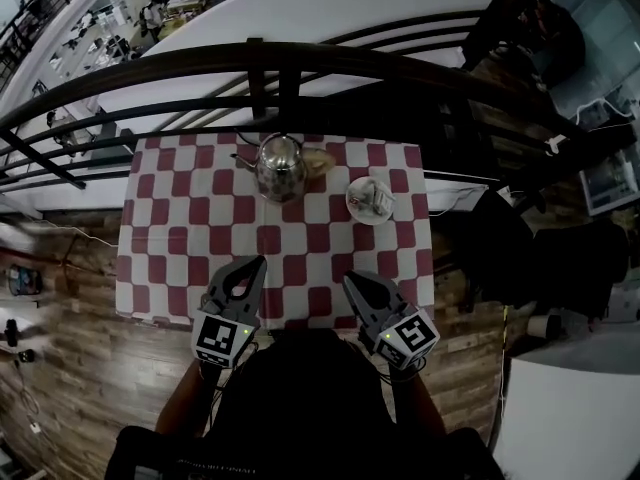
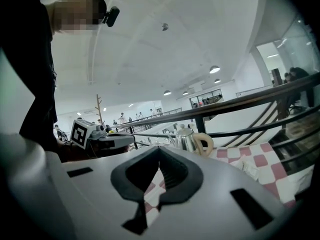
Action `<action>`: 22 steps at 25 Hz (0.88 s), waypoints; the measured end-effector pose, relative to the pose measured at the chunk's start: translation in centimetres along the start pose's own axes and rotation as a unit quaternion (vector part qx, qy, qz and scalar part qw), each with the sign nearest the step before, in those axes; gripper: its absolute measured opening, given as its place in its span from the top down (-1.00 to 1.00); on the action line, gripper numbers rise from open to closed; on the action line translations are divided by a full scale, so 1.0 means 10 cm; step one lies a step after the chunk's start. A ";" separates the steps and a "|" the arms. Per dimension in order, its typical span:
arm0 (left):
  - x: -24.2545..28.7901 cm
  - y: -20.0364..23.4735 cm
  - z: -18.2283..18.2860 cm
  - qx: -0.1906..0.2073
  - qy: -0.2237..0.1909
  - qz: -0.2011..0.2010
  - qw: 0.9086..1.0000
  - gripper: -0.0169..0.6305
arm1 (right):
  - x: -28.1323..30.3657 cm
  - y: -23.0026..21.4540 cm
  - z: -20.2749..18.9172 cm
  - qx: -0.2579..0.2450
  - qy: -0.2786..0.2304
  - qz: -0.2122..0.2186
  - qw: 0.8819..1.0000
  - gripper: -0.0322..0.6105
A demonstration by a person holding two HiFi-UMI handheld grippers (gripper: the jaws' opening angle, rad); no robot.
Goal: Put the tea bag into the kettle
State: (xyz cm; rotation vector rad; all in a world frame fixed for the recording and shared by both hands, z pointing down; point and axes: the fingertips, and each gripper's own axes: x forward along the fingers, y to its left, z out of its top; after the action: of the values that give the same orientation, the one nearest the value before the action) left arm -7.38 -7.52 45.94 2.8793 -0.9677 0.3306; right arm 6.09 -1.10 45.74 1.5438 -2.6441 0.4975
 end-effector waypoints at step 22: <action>-0.60 -0.81 -0.20 -0.069 0.012 0.030 0.997 0.93 | -0.60 0.64 -0.25 -0.070 0.061 0.115 0.989 0.86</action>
State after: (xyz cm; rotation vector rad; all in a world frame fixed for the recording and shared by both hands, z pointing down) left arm -7.45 2.74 46.44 2.7214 -1.0314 0.2898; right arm 3.30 7.61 45.31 1.1411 -2.7094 0.3922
